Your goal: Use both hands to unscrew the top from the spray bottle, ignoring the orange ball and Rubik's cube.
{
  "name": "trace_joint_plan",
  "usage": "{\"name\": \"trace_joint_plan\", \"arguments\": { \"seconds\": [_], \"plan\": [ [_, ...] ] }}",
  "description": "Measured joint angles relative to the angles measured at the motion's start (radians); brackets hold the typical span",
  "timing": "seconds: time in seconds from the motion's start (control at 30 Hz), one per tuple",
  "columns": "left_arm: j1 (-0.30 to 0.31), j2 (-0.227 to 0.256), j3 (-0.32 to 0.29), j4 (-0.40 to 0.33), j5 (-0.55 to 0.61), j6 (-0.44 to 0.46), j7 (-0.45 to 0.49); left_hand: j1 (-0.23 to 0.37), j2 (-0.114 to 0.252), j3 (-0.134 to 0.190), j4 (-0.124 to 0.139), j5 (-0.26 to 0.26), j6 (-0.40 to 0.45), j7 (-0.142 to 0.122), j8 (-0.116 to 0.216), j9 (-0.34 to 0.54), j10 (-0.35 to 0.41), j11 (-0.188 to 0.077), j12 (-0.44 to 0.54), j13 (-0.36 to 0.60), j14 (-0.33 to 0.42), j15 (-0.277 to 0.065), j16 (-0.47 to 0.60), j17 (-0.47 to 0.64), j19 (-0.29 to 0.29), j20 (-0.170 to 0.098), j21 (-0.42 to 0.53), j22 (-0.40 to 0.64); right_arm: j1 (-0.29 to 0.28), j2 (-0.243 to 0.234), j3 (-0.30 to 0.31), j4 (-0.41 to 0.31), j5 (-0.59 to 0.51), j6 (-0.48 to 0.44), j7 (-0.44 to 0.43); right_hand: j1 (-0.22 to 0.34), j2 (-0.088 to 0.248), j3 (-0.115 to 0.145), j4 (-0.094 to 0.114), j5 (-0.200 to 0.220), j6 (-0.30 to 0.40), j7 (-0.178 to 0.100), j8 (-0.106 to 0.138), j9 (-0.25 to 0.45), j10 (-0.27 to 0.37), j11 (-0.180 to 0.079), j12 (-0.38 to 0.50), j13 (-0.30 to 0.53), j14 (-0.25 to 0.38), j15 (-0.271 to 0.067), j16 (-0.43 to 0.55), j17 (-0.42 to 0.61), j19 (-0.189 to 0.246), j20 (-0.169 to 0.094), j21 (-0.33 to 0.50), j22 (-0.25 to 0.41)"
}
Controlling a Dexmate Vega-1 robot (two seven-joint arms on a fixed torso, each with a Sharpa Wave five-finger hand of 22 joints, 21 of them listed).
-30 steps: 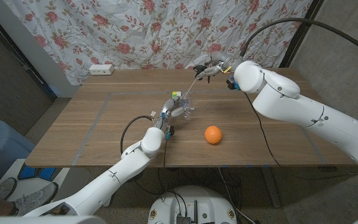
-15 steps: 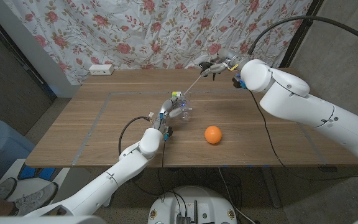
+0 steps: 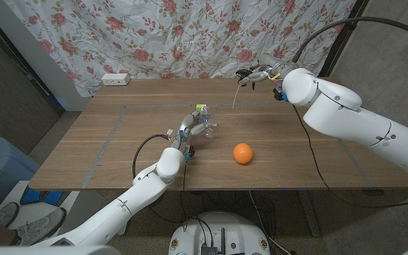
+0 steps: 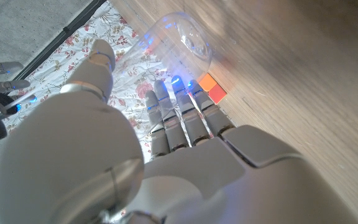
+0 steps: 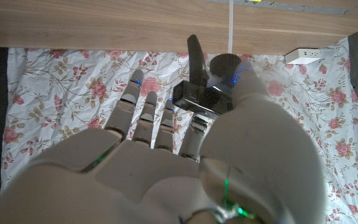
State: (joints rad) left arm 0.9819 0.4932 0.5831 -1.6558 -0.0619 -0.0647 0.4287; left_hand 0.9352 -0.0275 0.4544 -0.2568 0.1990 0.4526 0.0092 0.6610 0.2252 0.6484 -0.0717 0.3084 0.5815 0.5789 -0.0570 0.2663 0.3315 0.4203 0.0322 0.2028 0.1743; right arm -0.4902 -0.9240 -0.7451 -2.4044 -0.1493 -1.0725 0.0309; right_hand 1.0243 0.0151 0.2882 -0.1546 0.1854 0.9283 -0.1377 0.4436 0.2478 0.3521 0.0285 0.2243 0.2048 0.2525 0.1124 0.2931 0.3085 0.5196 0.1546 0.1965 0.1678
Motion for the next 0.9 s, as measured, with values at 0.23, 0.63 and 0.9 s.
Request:
{"name": "trace_joint_plan", "arguments": {
  "seconds": [0.23,0.63,0.9],
  "plan": [
    [0.011,0.009,-0.009,-0.017,-0.001,0.01,0.003,-0.003,-0.003,0.0,0.0,0.0,0.0,0.0,0.0,-0.002,0.004,-0.003,-0.001,0.0,0.0,0.0,0.0,0.0,0.0,0.0,0.0,0.0,-0.024,-0.018,0.016,0.004,0.014,-0.011,-0.041,-0.004,0.004,0.0,0.0,0.0,0.0,0.0,0.0,-0.001,0.004,-0.004,0.0,0.0,0.008,-0.009,0.0,0.0,0.004,-0.014,-0.005,0.0],
    [0.017,0.018,-0.021,-0.032,-0.008,0.028,0.008,-0.003,-0.003,0.0,0.0,0.0,0.0,0.0,0.002,0.0,0.004,-0.003,-0.004,0.0,0.0,0.0,0.0,0.0,0.0,0.0,0.0,0.0,-0.097,-0.039,0.068,0.038,0.049,-0.005,-0.113,-0.004,0.003,-0.001,-0.001,0.0,0.0,0.0,0.0,-0.001,0.009,-0.002,0.0,0.0,0.008,-0.016,0.008,0.0,0.011,-0.021,-0.005,0.0],
    [0.015,0.017,-0.027,-0.032,-0.014,0.028,0.009,-0.002,-0.002,0.0,0.0,0.0,0.0,0.0,0.002,0.0,0.004,-0.004,-0.004,0.0,0.0,0.0,0.0,0.0,0.0,0.0,0.0,0.0,-0.14,-0.04,0.102,0.072,0.079,0.018,-0.158,-0.003,0.003,-0.001,-0.001,-0.001,0.0,0.0,0.0,-0.004,0.014,-0.007,0.0,0.0,0.014,-0.022,0.008,0.0,0.011,-0.021,-0.005,0.0]
  ]
}}
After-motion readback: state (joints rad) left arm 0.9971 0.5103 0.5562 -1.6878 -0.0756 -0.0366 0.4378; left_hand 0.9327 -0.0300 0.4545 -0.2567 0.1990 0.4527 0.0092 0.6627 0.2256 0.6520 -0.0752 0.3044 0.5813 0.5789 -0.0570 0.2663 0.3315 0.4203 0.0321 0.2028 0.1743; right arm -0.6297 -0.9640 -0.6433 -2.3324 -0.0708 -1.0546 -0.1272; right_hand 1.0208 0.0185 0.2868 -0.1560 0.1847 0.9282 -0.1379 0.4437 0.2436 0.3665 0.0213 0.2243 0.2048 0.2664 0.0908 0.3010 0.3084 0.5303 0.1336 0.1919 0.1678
